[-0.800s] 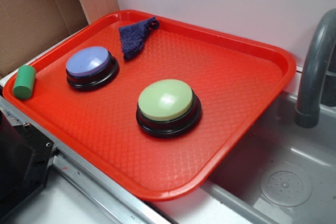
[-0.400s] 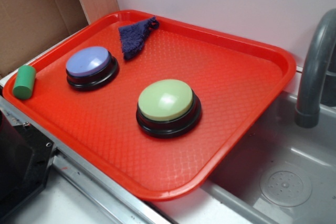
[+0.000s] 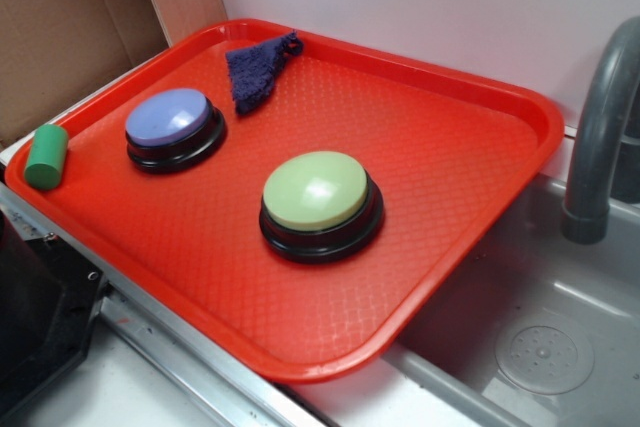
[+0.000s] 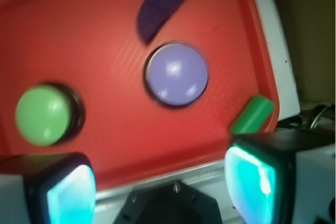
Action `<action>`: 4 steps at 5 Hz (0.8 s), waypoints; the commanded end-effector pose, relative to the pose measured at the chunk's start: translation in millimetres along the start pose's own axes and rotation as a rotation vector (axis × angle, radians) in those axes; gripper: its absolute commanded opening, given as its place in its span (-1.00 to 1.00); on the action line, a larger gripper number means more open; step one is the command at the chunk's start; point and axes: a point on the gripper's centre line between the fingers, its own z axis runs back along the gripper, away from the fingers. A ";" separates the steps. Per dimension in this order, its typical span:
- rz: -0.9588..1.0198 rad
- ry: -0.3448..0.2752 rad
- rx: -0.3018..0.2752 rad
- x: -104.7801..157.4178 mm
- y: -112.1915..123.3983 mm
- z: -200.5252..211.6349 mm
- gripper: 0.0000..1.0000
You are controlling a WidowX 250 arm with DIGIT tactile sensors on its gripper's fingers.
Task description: Push the purple button.
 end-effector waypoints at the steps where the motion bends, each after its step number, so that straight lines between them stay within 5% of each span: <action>1: 0.115 -0.089 0.085 45.4 33.1 -66.0 1.00; 4: 0.061 -0.035 0.090 47.4 53.4 -125.9 1.00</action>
